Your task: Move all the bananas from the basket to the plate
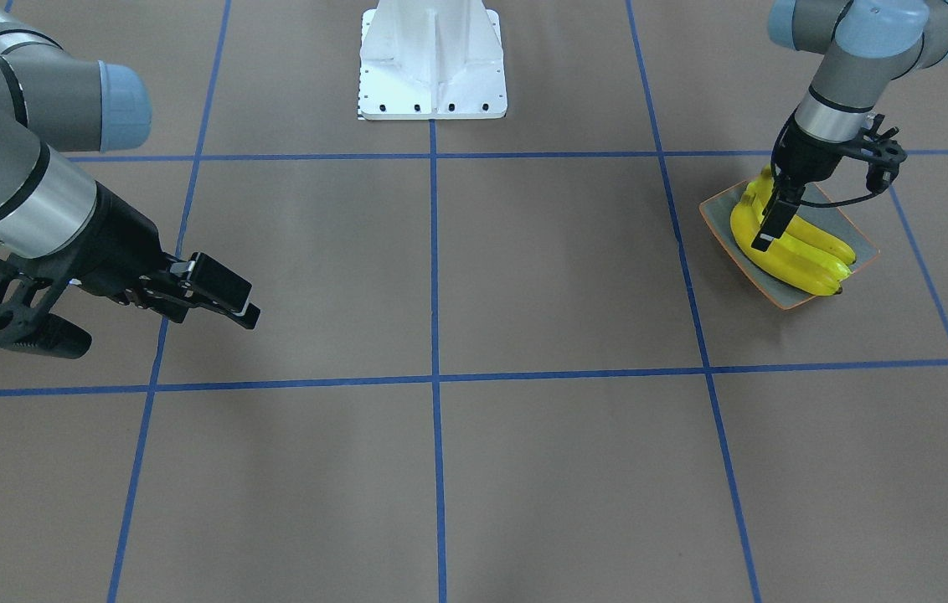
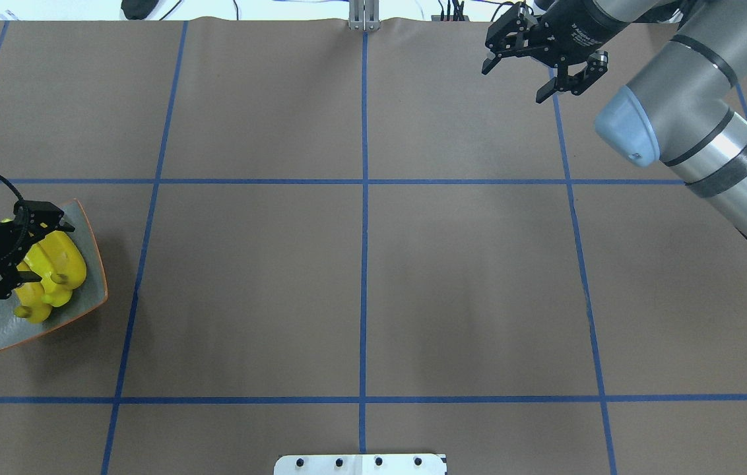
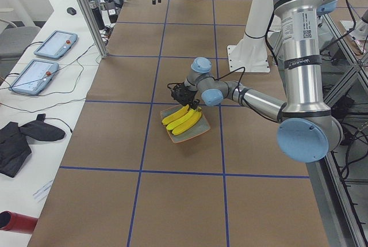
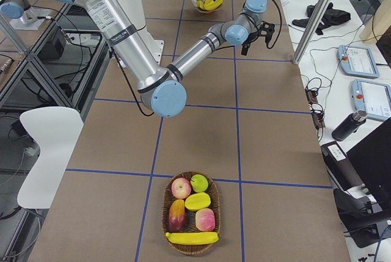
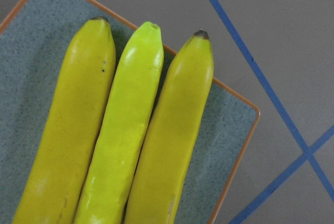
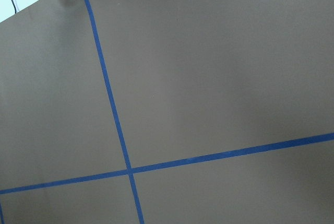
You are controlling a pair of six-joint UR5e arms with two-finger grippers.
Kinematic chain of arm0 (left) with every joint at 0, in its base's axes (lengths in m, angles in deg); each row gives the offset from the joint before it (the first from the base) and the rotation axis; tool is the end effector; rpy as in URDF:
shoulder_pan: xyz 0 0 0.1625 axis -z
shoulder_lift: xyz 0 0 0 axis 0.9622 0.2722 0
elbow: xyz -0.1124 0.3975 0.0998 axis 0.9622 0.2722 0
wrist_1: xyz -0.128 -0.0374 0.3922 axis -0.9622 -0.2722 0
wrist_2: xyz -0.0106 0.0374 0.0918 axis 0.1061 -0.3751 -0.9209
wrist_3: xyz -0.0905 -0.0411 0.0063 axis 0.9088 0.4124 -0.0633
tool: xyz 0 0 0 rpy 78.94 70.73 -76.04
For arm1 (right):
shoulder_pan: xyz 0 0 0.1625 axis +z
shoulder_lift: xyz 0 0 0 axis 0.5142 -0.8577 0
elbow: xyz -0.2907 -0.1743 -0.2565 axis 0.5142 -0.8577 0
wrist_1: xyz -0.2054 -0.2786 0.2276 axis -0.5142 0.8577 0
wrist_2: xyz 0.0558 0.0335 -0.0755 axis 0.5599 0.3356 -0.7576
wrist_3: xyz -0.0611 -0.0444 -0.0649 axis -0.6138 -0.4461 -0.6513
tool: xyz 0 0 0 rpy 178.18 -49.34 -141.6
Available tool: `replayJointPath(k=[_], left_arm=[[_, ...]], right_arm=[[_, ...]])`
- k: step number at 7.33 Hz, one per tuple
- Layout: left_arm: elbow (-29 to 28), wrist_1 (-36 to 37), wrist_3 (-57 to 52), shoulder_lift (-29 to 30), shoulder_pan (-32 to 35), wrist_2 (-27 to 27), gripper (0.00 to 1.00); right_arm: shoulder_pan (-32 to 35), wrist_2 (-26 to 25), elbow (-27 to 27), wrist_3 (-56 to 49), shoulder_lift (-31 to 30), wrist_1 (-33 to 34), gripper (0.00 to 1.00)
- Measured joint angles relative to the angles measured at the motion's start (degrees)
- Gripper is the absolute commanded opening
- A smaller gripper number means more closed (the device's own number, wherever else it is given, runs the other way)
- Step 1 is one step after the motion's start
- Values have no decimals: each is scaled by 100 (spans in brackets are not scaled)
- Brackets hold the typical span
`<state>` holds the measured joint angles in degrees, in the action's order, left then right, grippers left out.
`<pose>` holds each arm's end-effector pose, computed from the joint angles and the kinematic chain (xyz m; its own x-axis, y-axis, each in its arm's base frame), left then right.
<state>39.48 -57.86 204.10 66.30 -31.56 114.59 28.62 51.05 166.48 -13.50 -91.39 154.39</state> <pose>0.2510 -0.3769 0.4568 0.1768 -0.7751 -0.6065 0.6630 0.5492 -0.5087 -0.2851 -0.6042 0.2216 0.3926 0.2457 0.8863 -0.1804 0.9655 -0.1877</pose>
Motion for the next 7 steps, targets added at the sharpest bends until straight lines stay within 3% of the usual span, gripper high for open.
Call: replayJointPath(k=[2,5,7], left_arm=[[78,113,-388,198,327,120,100],[-320,1897,-1312,2045,778,142,100],[-733,2242,-1431,2706,804,137,100]], right_arm=[[145,37,26,-165,-123,10,100],[878,173,39,-1540,-871,62,100],[1430,-25,-122,-2738,-1454,91,100]])
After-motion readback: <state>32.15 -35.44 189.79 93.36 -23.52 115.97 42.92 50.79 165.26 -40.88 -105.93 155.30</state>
